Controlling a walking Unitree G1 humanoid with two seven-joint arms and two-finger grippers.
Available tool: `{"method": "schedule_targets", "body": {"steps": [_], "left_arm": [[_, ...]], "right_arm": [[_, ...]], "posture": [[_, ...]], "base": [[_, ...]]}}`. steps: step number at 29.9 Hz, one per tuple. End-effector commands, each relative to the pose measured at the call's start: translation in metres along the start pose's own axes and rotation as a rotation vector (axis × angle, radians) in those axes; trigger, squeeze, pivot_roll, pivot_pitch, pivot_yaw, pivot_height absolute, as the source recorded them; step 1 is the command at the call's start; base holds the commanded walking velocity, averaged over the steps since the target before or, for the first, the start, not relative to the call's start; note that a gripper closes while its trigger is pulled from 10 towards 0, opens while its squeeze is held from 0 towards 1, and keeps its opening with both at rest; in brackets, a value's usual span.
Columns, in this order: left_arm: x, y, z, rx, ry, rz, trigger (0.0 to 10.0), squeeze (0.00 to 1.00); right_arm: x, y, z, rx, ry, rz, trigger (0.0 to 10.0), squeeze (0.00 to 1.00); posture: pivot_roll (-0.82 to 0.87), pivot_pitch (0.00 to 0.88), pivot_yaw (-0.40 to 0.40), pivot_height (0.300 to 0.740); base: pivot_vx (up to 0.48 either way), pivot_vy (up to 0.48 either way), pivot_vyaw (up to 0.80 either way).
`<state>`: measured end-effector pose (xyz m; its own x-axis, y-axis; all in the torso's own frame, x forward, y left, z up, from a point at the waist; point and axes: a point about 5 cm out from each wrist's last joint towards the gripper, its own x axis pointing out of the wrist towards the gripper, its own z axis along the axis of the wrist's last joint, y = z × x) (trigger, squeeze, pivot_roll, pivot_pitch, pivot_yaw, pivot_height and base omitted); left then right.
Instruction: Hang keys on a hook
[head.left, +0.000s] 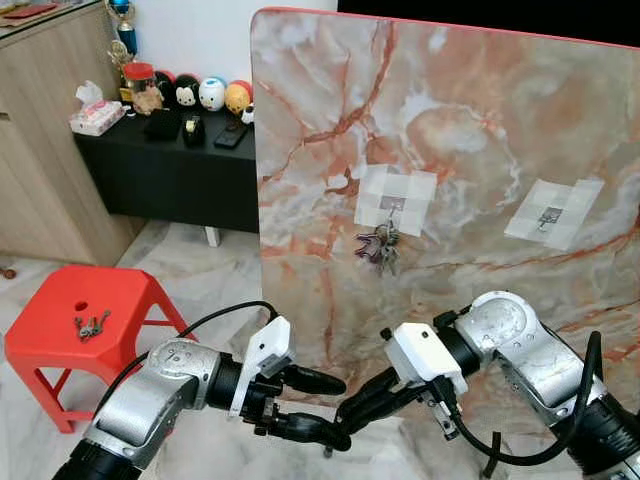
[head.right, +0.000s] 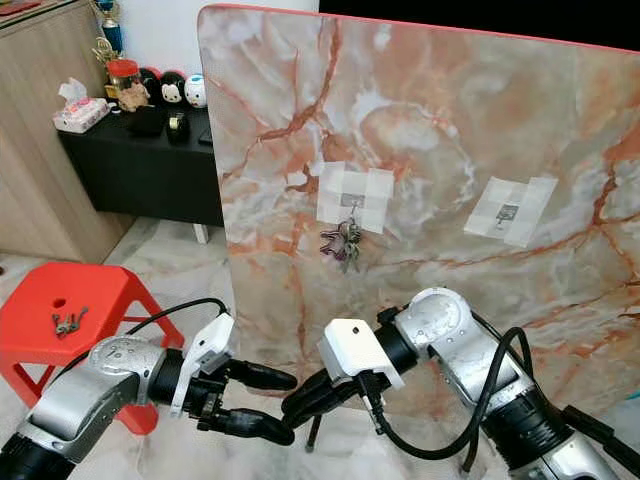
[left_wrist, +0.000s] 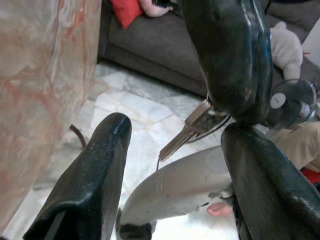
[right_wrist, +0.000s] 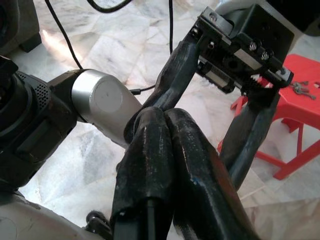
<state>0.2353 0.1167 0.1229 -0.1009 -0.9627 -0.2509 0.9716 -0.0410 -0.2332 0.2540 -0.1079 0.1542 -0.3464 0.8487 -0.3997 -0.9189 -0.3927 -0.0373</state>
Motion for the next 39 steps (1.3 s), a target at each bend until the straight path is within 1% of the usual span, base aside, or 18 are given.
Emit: {"method": "schedule_targets", "body": {"steps": [1,12,14,15,16,29,39], "left_arm": [[0.0055,-0.0024,0.0056,0.005,-0.016,-0.042,10.0,0.00],[0.0052,-0.0074,0.0054,-0.005,-0.018,-0.086,10.0,0.00],[0.0050,-0.0079,0.0045,-0.008,-0.013,-0.091,9.8,0.00],[0.0048,-0.0084,0.0037,-0.010,-0.009,-0.093,3.8,0.00],[0.0049,-0.0085,0.0036,-0.011,-0.010,-0.093,0.0,0.00],[0.0040,-0.0090,-0.0007,-0.015,0.008,-0.090,0.0,0.00],[0.0028,-0.0092,-0.0010,-0.020,0.002,-0.086,0.0,0.00]], "right_arm": [[-0.0006,0.0009,0.0063,-0.028,-0.009,0.011,10.0,0.00],[-0.0006,0.0002,0.0044,-0.019,-0.009,-0.002,10.0,0.00],[-0.0010,0.0000,0.0043,-0.019,-0.008,-0.004,10.0,0.00],[-0.0014,-0.0003,0.0043,-0.018,-0.006,-0.008,10.0,0.00],[-0.0017,-0.0005,0.0043,-0.018,-0.006,-0.009,10.0,0.00],[-0.0012,-0.0040,0.0036,-0.017,-0.003,-0.033,10.0,0.00],[-0.0013,-0.0042,0.0047,-0.017,-0.009,-0.038,10.0,0.00]], "posture": [[0.02,0.003,-0.086,0.740],[0.02,0.004,-0.085,0.740],[0.02,0.004,-0.085,0.740],[0.02,0.004,-0.084,0.740],[0.02,0.005,-0.085,0.740],[0.03,0.007,-0.083,0.740],[0.03,0.008,-0.081,0.740]], "base": [[0.000,0.000,0.00],[0.000,0.000,0.00],[0.000,0.000,0.00],[0.000,0.000,0.00],[0.000,0.000,0.00],[0.000,0.000,0.00],[0.000,0.000,0.00]]}}
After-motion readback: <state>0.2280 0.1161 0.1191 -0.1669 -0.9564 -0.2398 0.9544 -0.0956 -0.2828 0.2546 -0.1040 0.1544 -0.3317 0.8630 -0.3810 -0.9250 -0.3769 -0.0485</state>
